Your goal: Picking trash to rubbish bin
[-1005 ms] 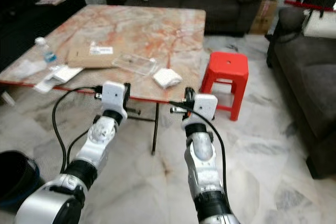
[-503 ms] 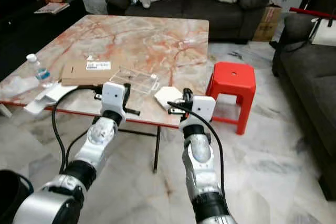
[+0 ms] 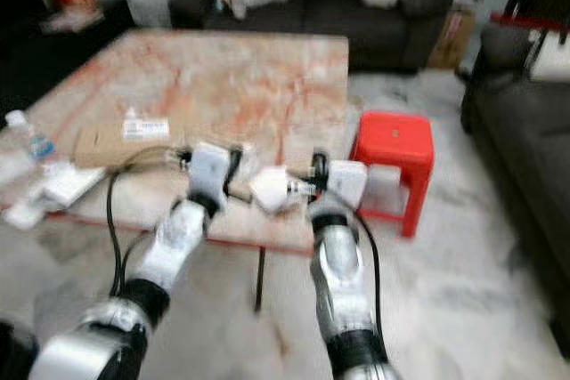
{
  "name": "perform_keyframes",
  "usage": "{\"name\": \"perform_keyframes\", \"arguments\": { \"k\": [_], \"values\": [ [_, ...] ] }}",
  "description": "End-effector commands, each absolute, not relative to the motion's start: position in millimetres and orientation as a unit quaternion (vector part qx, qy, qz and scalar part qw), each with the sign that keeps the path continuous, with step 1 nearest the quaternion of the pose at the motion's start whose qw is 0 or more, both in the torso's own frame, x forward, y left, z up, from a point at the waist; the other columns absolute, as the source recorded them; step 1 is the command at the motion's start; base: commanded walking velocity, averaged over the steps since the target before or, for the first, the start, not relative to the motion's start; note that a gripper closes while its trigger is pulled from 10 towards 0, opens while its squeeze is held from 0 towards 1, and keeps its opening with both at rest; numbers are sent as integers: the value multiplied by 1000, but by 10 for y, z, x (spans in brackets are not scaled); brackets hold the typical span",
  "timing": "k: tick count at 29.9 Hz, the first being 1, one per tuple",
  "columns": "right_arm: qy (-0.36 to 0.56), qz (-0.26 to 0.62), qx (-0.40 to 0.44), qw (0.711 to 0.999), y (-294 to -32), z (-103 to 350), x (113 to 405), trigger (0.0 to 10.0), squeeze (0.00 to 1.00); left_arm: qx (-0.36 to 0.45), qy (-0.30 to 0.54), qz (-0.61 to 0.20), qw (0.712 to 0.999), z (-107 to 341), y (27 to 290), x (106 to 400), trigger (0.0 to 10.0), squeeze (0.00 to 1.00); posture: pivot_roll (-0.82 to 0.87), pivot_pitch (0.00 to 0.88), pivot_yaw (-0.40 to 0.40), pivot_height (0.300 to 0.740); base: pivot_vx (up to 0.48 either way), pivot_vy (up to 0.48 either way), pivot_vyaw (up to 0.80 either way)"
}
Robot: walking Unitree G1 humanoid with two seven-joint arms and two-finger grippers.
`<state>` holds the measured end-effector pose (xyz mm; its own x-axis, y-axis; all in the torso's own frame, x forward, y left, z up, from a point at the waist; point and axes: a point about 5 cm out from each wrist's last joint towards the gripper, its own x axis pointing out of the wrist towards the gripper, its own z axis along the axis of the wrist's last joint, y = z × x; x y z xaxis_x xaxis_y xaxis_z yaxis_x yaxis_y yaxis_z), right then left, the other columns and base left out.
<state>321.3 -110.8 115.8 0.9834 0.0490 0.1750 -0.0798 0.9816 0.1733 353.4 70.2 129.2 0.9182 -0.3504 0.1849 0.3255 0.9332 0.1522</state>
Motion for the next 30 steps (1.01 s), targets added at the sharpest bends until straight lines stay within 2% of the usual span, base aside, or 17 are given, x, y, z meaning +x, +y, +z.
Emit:
{"name": "perform_keyframes", "arguments": {
  "k": [1, 14, 30],
  "values": [
    [-83, 29, 89, 992, -1120, 1145, 3215, 10000, 0, 59, -109, -181, 976, 1303, 669, 3526, 10000, 0, 37, 0, 40, 740, 0, 0, 0],
    [-79, 31, 89, 992, -1115, 1119, 3202, 10000, 0, 61, -98, -179, 977, 1266, 685, 3522, 10000, 0, 36, 0, 40, 740, 0, 0, 0],
    [-79, 21, 90, 993, -1165, 1135, 3213, 10000, 0, 56, -99, -173, 978, 1293, 663, 3538, 10000, 0, 35, 0, 31, 740, 291, 0, 0]
  ]
}}
